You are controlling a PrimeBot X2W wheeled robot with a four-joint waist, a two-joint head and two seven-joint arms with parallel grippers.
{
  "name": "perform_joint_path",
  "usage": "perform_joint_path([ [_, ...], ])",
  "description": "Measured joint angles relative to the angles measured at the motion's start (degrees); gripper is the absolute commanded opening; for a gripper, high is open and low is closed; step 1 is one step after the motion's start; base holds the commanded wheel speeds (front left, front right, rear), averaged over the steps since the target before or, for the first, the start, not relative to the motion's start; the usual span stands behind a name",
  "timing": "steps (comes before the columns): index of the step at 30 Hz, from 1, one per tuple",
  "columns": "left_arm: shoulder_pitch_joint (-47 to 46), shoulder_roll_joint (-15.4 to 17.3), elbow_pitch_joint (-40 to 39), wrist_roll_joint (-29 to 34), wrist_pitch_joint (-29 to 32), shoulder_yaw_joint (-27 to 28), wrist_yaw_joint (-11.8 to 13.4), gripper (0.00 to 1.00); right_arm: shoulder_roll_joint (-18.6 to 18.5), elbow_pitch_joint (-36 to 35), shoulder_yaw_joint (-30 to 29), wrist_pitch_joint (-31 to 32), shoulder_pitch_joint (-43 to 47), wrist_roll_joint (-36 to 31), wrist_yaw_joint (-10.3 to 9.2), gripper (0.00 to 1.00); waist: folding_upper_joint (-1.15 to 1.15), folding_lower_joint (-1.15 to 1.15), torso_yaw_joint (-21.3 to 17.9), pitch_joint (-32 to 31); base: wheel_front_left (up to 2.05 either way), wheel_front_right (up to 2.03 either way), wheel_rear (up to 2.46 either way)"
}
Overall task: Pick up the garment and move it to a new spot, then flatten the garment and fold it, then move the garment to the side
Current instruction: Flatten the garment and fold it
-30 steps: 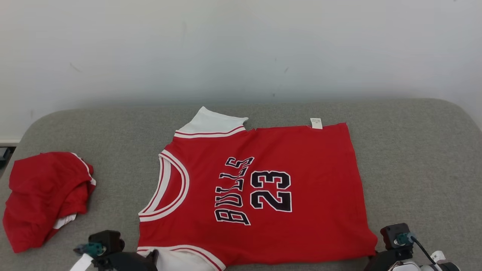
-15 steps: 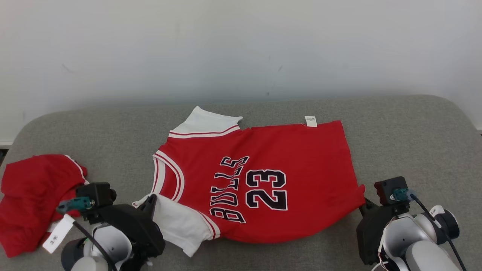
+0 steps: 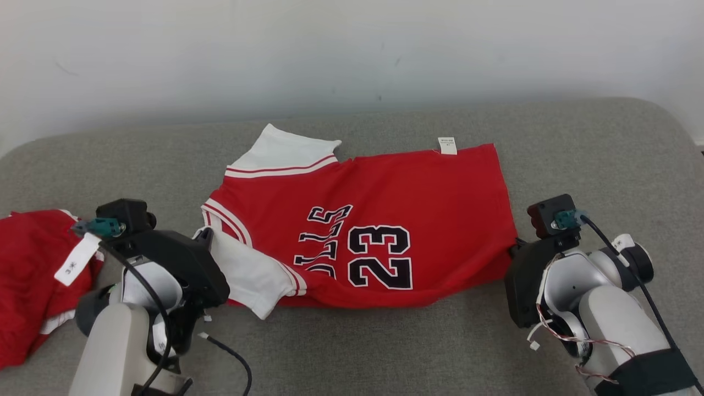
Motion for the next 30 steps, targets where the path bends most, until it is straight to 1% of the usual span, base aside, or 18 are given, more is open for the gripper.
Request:
perform_joint_path([
  [1,-0.8,0.0,0.8,0.1,0.3,0.0,0.0,0.0,0.2,0.6,0.2,0.2,-0.9,0.0,0.26,0.0,0.0,0.0,-0.1,0.5,0.0,0.0,0.0],
  [7,-6.4,-0.1,5.8,1.9,0.7,0.2,0.0,0.0,1.4,5.3,0.3,0.5,-5.3,0.1,0.32,0.0,0.0,0.0,-0.7,3.7,0.0,0.0,0.0],
  [12,-10.5,-0.2,10.6,2.7,0.6,1.0,0.0,0.0,2.1,9.5,-0.8,-0.1,-9.3,0.8,0.27,0.0,0.01,0.01,-0.6,6.5,0.0,0.0,0.0],
  [20,-12.4,-0.3,16.1,3.5,-1.6,2.2,0.0,0.0,4.1,15.2,-0.1,-2.3,-14.0,0.7,0.24,0.0,0.0,0.01,0.4,8.2,0.0,0.0,0.0],
  [23,-13.3,-0.3,17.1,3.5,-2.5,1.8,0.0,0.0,4.2,16.5,0.1,-2.7,-14.4,0.4,0.15,0.0,0.0,0.01,0.6,8.3,0.0,0.0,0.0],
  [24,-14.5,-0.3,17.9,3.5,-3.3,1.0,0.0,0.0,4.2,18.0,0.3,-3.1,-14.4,0.4,-0.03,0.0,0.0,0.01,0.7,8.3,0.0,0.0,0.0],
  [28,-16.3,-0.4,19.7,3.6,-5.6,-0.1,0.0,0.0,4.6,20.2,0.2,-4.2,-14.5,0.1,-0.65,0.0,0.0,0.0,0.8,8.3,0.0,0.0,0.0],
  [29,-16.7,-0.4,20.5,3.8,-5.8,-0.1,0.0,0.03,4.8,20.6,0.2,-4.7,-14.6,0.1,-0.83,0.13,0.0,0.0,0.8,8.3,0.0,0.0,0.0],
  [30,-16.8,-0.4,21.0,4.3,-5.9,-0.1,0.0,0.24,4.9,21.1,0.2,-5.0,-14.8,0.1,-0.82,0.46,0.0,0.0,0.8,8.3,0.0,0.0,0.0],
])
